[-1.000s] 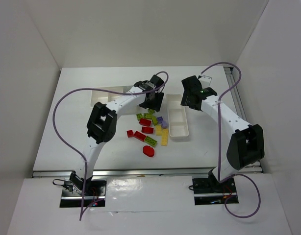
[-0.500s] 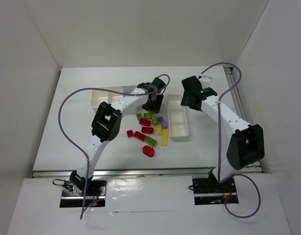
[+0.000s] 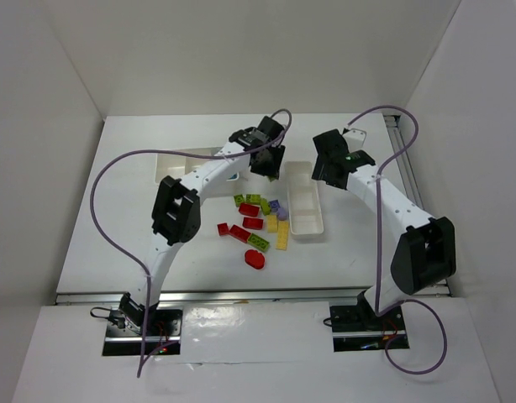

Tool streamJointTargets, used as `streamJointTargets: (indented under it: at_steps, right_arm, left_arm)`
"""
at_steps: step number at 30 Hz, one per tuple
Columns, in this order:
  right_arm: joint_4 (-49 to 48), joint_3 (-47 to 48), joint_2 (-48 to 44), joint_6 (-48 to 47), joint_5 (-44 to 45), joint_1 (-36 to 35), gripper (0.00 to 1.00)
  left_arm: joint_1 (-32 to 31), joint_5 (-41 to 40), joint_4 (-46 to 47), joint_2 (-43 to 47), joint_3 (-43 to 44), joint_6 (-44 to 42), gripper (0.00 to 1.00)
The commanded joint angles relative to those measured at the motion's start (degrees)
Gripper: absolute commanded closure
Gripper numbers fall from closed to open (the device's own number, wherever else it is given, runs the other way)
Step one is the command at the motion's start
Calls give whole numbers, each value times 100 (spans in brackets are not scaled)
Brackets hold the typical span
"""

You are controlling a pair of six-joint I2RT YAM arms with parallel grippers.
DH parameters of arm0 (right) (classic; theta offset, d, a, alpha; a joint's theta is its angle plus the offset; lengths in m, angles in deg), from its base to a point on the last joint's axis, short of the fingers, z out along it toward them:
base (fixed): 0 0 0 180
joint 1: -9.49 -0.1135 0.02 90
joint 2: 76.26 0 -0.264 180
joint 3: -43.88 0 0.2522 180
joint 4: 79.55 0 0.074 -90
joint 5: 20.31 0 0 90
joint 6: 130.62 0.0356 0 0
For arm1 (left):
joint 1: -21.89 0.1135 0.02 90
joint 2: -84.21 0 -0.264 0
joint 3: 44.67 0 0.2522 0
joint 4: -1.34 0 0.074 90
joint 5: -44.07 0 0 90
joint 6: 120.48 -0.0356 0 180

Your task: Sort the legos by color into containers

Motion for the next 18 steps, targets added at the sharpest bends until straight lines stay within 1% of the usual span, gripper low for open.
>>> streamJointTargets:
  at_steps: [1,3,4,5,7,9,12,14,17,18]
  right_arm:
    - [15,31,-430,113,302,36,0]
    - [15,31,-502,122,477,36,0]
    - [137,31,-554,227,609,36,0]
    - [330,31,-606,315,854,36,0]
    - [480,31,-668,491,1057,36,0]
    - [604,31,-835,552,1285,36,0]
    - [657,-39,-1177,606,1366,36,0]
    - [587,-179,-1440,606,1419,36,0]
    - [586,-241,-1643,606,1480,89,0]
    - [639,-241,-1644,606,1541,89,0]
  left_arm:
    - [19,926,422,534,338,-165,70]
    - [19,1268,476,324,539,10,71]
    - [19,1366,528,218,775,63,71]
    - [19,1462,529,113,891,64,71]
    - [19,1700,704,-98,1049,230,71]
    - [19,1771,975,-169,1050,318,71]
    - [19,1824,1170,-300,1050,450,71]
    - [19,1876,1346,-371,1050,503,70]
    - [19,1938,1539,-520,1181,556,66]
    - [19,1990,1601,-608,1277,556,62]
